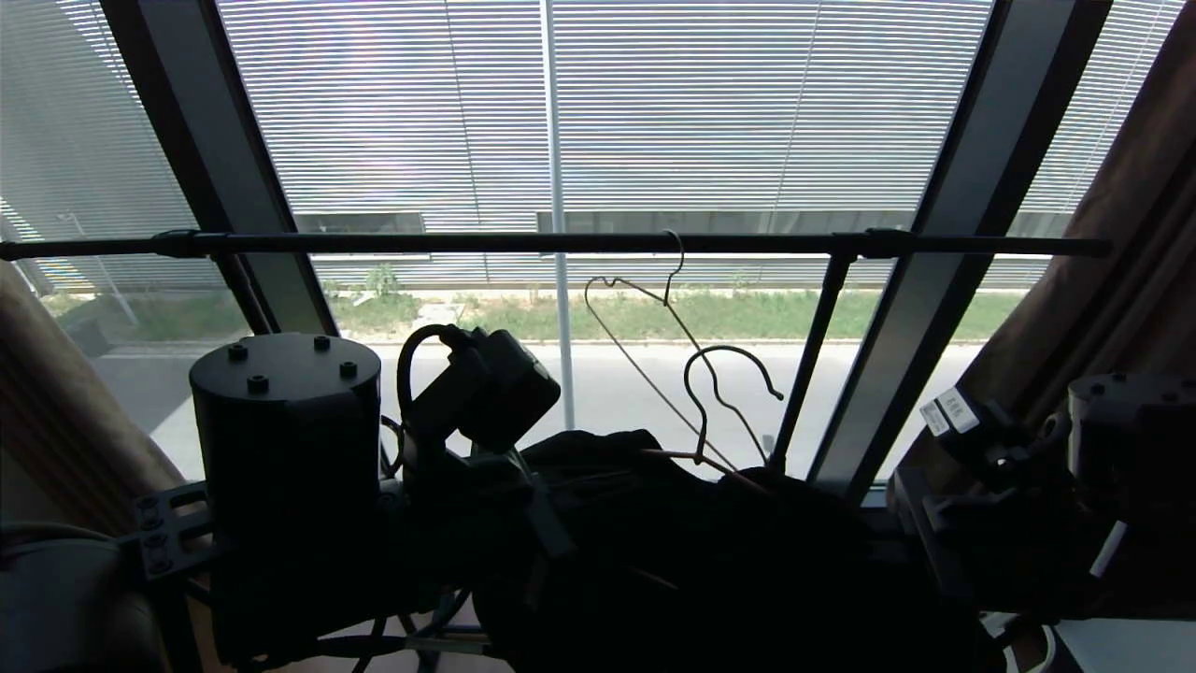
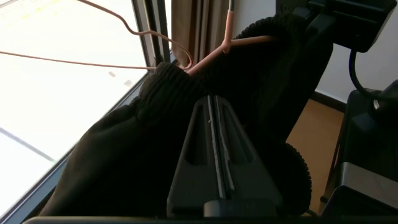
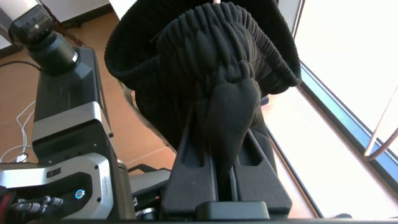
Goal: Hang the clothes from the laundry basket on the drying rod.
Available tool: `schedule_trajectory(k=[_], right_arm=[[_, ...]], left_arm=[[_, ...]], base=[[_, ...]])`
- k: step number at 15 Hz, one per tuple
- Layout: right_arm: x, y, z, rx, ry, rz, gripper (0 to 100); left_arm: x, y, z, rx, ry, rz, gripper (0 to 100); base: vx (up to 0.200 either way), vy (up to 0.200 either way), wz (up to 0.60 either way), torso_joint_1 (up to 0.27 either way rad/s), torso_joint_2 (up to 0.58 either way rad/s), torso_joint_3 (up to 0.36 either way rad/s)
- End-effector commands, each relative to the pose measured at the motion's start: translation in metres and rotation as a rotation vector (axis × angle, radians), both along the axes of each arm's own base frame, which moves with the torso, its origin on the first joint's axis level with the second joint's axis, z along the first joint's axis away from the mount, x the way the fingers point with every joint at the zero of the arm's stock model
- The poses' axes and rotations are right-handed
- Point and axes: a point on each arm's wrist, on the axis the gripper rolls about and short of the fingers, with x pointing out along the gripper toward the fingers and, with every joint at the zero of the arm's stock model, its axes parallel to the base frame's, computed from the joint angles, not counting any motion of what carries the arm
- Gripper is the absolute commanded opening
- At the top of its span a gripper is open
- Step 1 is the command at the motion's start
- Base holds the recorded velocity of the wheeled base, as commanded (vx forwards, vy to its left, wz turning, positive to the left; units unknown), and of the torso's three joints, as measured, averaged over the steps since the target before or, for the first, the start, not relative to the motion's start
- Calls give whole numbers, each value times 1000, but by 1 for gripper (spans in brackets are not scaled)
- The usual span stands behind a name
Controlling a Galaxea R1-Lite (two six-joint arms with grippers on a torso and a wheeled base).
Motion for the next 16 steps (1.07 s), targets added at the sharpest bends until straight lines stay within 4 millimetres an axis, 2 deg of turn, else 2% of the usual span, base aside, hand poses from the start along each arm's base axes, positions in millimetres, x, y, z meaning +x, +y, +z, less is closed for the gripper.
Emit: schedule_trajectory(k=[1, 4, 5, 16], right_arm=[[-1, 0, -1, -1, 2, 5, 0], [-3, 0, -1, 10, -5, 21, 0], [-3, 0, -2, 10, -5, 21, 0], [-3, 0, -2, 16, 4, 36, 0]], left_arm=[[0, -1, -1, 2, 2, -4, 0], [1, -4, -4, 11, 11, -8, 0], [1, -5, -5, 12, 12, -10, 100], [2, -6, -3, 7, 7, -8, 100]], base=[[0, 0, 0, 0, 0, 0], [0, 0, 0, 0, 0, 0], [0, 0, 0, 0, 0, 0], [0, 0, 0, 0, 0, 0]])
